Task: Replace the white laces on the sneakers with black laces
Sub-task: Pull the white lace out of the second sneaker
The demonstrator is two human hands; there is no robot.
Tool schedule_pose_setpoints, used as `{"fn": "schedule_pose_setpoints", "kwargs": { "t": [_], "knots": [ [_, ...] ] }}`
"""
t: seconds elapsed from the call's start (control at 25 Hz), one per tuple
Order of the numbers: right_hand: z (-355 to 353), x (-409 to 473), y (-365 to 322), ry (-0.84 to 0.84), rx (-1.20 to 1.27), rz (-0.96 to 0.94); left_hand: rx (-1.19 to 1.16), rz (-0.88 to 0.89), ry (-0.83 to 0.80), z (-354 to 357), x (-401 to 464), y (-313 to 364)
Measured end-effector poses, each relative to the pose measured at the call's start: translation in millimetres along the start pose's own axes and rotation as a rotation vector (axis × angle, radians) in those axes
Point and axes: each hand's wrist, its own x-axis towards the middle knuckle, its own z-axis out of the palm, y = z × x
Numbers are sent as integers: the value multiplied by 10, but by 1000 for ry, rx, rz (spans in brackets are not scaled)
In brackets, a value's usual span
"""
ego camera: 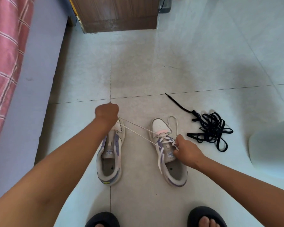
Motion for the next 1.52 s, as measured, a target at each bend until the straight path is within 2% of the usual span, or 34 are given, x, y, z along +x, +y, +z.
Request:
{"fn": "schedule_pose_setpoints", "kwargs": {
  "t": [0.2,0.28,0.4,0.48,0.56,0.64,0.76,0.92,1.12,1.16,1.24,1.36,1.52],
  "knots": [
    [22,-7,108,-22,43,9,17,-69,-7,-26,-17,-135],
    [15,-5,169,-27,65,31,17,-150,31,-78,21,-257],
    [-11,-22,280,4,124,61,-71,-195,74,-149,94,-507],
    [2,-35,268,24,162,38,-165,-64,28,-145,7,-317],
    [31,-26,197,54,211,6,-300,151,-51,-70,-162,134],
    [60,-2,106,77,251,-31,-410,374,-59,28,-407,640],
    [97,15,-6,82,267,-109,-364,606,-39,100,-664,1180],
    [127,21,-65,87,291,-137,-80,735,60,48,-607,1340],
    [126,57,-66,48,224,-175,17,792,116,51,-567,1253],
    [125,57,-59,46,221,-174,-16,774,138,75,-551,1225],
    [136,43,-36,50,244,-168,-311,640,151,105,-482,1141],
    [155,26,-4,35,281,-157,-826,398,46,107,-392,1006],
    [107,64,-7,6,350,-151,-1193,48,-159,190,-393,937]
  ]
}}
